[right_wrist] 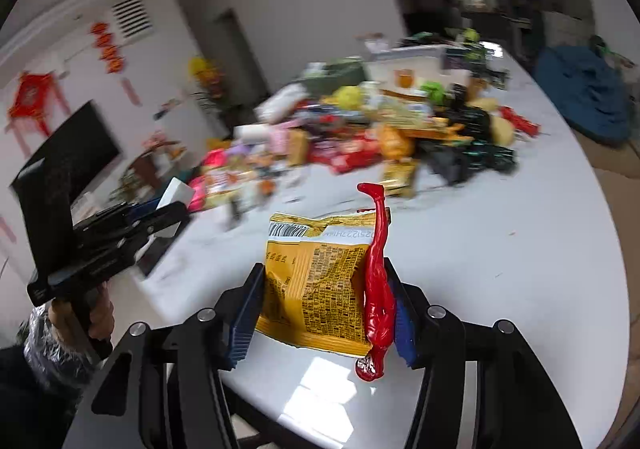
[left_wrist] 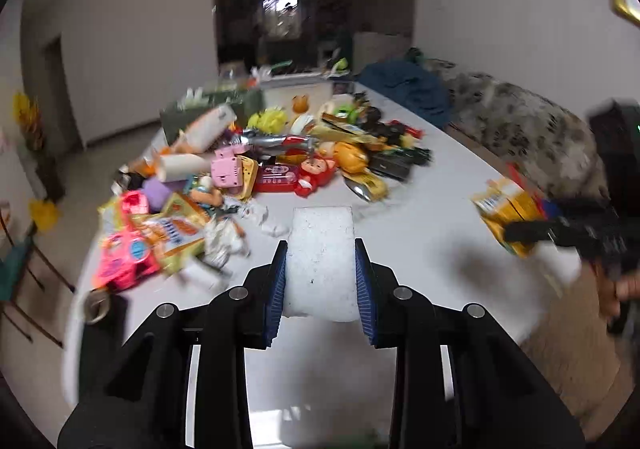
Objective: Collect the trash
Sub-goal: 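Grasp white foam block with left tool while right tool grasps yellow snack bag, then carry foam block and yellow bag to the box and open both tools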
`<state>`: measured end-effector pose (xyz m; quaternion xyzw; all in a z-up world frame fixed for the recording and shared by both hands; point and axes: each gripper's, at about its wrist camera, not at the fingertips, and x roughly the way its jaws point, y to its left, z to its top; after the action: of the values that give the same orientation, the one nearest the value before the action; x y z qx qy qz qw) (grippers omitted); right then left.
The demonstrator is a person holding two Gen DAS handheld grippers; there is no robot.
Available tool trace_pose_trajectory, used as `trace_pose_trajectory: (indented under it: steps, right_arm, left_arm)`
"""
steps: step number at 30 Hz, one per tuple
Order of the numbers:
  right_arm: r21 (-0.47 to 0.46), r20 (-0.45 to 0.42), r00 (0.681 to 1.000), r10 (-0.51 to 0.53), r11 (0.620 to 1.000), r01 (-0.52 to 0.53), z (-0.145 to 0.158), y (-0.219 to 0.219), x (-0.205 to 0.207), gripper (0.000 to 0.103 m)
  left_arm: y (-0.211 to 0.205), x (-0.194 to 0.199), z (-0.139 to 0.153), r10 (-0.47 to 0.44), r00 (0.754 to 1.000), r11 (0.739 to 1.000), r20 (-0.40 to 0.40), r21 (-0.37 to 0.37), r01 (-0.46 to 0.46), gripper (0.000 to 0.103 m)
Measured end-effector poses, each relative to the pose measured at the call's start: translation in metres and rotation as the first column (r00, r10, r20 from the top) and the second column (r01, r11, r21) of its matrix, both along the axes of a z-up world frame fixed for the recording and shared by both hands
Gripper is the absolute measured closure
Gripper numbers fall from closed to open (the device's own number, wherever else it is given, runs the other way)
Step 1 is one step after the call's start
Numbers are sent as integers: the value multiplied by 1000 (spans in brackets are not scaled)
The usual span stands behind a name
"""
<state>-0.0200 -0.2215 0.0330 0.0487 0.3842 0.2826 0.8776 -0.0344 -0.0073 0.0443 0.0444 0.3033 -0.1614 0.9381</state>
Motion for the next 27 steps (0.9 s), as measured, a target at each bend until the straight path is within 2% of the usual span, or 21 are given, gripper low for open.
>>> trace_pose_trajectory:
  steps: [3, 6, 7, 9, 11, 12, 13, 14, 15, 16, 17, 18, 19, 20, 21, 22, 24, 25, 27]
  right_arm:
    - [-2, -28, 996, 90, 996, -90, -1, 15, -37, 48]
    - [-14, -98, 978, 184, 982, -186, -20, 34, -78, 48]
    - [-24, -138, 967, 215, 975, -221, -35, 42, -92, 48]
    - [-43, -209, 946, 249, 964, -263, -61, 54, -107, 48]
    - [-64, -305, 919, 250, 958, -281, -104, 66, -114, 48]
    - [-73, -327, 912, 248, 955, -286, -116, 69, -114, 48]
    - [-94, -364, 900, 240, 952, -292, -141, 75, -112, 48]
    - [-102, -400, 887, 230, 951, -293, -164, 79, -107, 45]
    - [-110, -441, 870, 221, 949, -297, -191, 83, -100, 38]
    - [-118, -472, 856, 212, 947, -299, -210, 86, -95, 28]
    - [-140, -511, 838, 194, 943, -303, -234, 91, -89, 14]
    - [-179, -532, 830, 170, 935, -306, -254, 95, -84, 18]
    - [-216, -553, 820, 147, 925, -312, -273, 98, -82, 18]
    - [-216, -576, 806, 139, 925, -314, -282, 100, -81, 19]
    - [-207, -589, 798, 128, 930, -302, -284, 98, -83, 22]
    - [-178, -589, 796, 137, 939, -293, -275, 95, -87, 22]
    - [-151, -549, 819, 167, 944, -294, -246, 88, -96, 21]
    - [-143, -509, 841, 183, 946, -292, -218, 81, -103, 20]
    - [-99, -442, 873, 207, 956, -277, -173, 69, -110, 16]
  left_arm:
    - [6, -56, -10, -29, 999, 999, -40, 18, 30, 72]
    - [12, -95, -41, -51, 988, 998, -148, 15, 53, 72]
    - [14, -102, -56, -59, 979, 998, -194, 16, 63, 72]
    - [19, -112, -96, -63, 947, 998, -315, 3, 68, 72]
    - [22, -114, -141, -64, 905, 997, -421, 2, 72, 72]
    - [21, -113, -156, -64, 895, 997, -442, 13, 77, 72]
    - [19, -109, -175, -74, 874, 995, -481, 21, 95, 71]
    - [16, -103, -200, -79, 843, 993, -533, 31, 113, 71]
    - [13, -98, -223, -70, 823, 991, -564, 53, 121, 65]
    - [9, -92, -247, -70, 794, 987, -604, 72, 142, 43]
    - [4, -83, -281, -38, 753, 980, -657, 123, 157, 33]
    - [1, -77, -309, 16, 718, 971, -696, 183, 155, 28]
    - [-1, -72, -334, 39, 673, 964, -739, 205, 169, 28]
    - [-1, -69, -359, 60, 621, 959, -782, 217, 181, 28]
    - [1, -68, -371, 93, 596, 953, -797, 245, 179, 30]
    - [3, -68, -374, 110, 585, 948, -804, 261, 181, 31]
    - [6, -69, -351, 87, 628, 955, -773, 244, 169, 31]
    - [8, -70, -338, 86, 653, 954, -752, 251, 163, 31]
    - [13, -75, -297, 91, 718, 957, -690, 260, 128, 31]
